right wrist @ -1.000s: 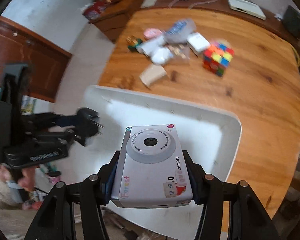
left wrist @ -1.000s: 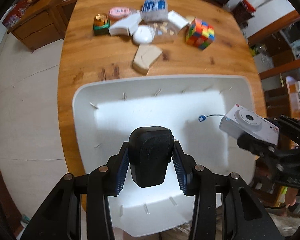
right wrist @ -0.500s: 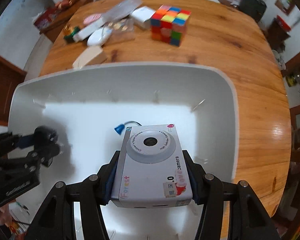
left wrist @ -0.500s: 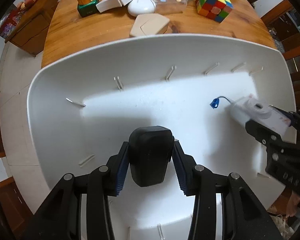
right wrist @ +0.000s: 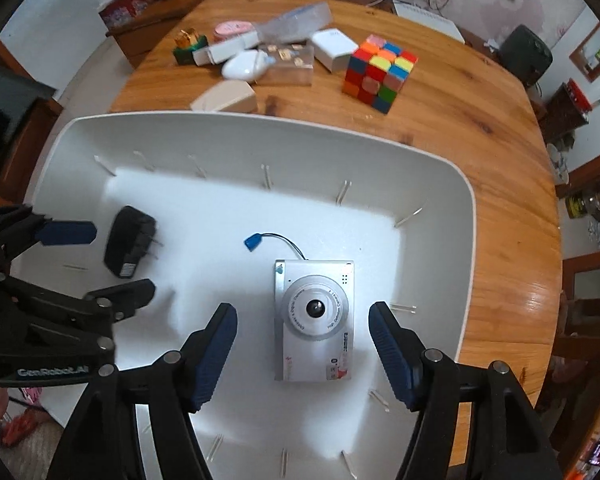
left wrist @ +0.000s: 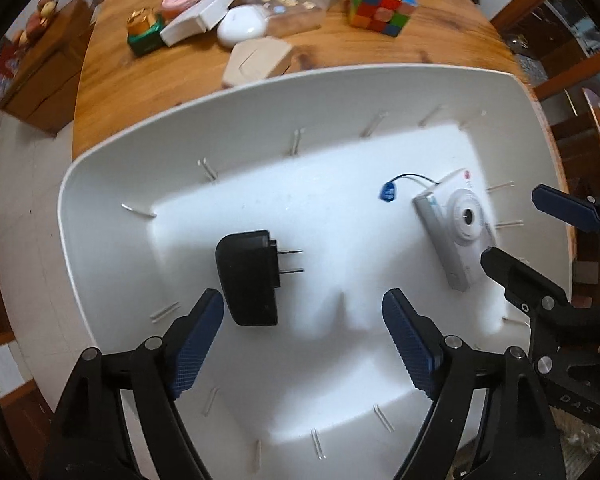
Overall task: Organize rigid objects
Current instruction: 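Lower and release the white device with the right tool while the left tool releases the charger in the tray, then raise both open tools out of the tray back over the table objects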
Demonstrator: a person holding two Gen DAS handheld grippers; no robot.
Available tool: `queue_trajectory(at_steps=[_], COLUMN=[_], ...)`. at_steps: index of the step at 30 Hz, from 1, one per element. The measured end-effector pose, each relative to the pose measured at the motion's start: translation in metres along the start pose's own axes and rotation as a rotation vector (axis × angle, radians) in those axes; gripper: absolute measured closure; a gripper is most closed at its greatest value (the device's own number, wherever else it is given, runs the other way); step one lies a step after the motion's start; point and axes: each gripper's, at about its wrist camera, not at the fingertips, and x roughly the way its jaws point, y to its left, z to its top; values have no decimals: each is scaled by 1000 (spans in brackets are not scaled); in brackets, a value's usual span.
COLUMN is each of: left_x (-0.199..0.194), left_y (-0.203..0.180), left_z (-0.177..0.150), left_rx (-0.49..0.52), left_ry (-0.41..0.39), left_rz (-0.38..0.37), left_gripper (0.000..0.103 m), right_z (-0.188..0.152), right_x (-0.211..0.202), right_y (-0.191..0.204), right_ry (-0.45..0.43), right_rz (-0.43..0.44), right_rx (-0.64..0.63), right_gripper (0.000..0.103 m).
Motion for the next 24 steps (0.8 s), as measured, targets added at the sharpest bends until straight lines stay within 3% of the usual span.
queue_trajectory(at_steps=[24], left_x=[-99], left_y=[-17], left_z=[25], left_rx=[68], left_ry=[-231], left_rz=[-10], left_gripper=[19], right_z=[17], right_x=[-87], right_y=[-19], right_ry=[-189], right_rz=[-27], right_rx=[30], right_gripper=[34])
